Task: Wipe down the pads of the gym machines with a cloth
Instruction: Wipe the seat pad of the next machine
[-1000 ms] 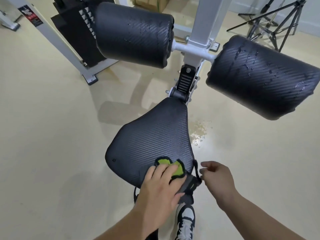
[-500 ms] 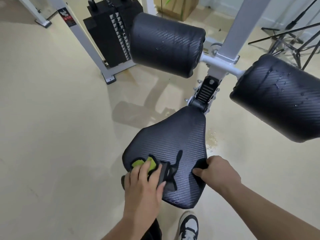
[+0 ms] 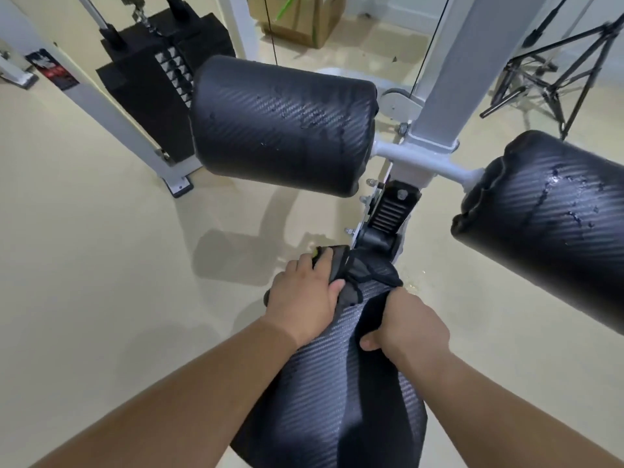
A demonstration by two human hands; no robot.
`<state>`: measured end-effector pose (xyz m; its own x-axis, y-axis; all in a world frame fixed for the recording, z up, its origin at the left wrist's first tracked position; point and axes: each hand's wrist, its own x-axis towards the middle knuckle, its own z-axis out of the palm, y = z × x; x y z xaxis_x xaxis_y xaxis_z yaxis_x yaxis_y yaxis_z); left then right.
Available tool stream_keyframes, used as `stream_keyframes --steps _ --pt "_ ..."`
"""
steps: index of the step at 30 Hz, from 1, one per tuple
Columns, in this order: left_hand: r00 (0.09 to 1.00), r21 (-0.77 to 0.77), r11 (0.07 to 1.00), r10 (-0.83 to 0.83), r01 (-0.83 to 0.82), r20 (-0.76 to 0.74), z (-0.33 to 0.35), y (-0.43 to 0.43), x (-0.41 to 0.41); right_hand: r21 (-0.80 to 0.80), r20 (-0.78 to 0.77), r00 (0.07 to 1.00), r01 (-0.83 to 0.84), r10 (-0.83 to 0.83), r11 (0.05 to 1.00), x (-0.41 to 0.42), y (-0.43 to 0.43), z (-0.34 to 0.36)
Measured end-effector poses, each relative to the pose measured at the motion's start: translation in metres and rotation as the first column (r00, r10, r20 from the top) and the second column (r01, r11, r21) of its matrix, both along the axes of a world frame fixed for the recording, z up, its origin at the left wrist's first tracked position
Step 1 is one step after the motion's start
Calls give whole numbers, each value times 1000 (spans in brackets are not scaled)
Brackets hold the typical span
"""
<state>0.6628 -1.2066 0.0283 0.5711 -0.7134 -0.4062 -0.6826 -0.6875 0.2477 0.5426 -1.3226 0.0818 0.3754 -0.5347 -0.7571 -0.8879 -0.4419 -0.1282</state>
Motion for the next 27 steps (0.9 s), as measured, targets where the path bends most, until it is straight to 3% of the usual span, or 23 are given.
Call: stream_keyframes --steps 5,8,10,16,20,23,27 --pt "979 -74 994 60 -75 -195 -15 -72 20 -7 -27 1000 -5 5 1000 9 1 -8" --pt "867 -10 976 188 -217 -462 -21 -89 41 -55 -41 999 -11 8 998 10 3 -13" --pt "827 -4 970 206 -244 -523 -22 -86 44 -62 -63 998 -2 -2 998 11 5 -13" --pt "878 -37 979 162 -200 -450 -12 9 34 -28 -37 999 -40 39 999 4 7 -10" --pt "876 -27 941 302 -336 -377 6 104 17 -4 -16 999 -41 41 999 -4 7 -13" --pt "804 -56 852 467 -520 -367 18 160 -16 -9 10 1000 -19 19 1000 -10 8 -17" --pt "844 -15 862 493 -507 -210 13 171 -35 0 6 1000 -2 2 1000 -13 8 -24"
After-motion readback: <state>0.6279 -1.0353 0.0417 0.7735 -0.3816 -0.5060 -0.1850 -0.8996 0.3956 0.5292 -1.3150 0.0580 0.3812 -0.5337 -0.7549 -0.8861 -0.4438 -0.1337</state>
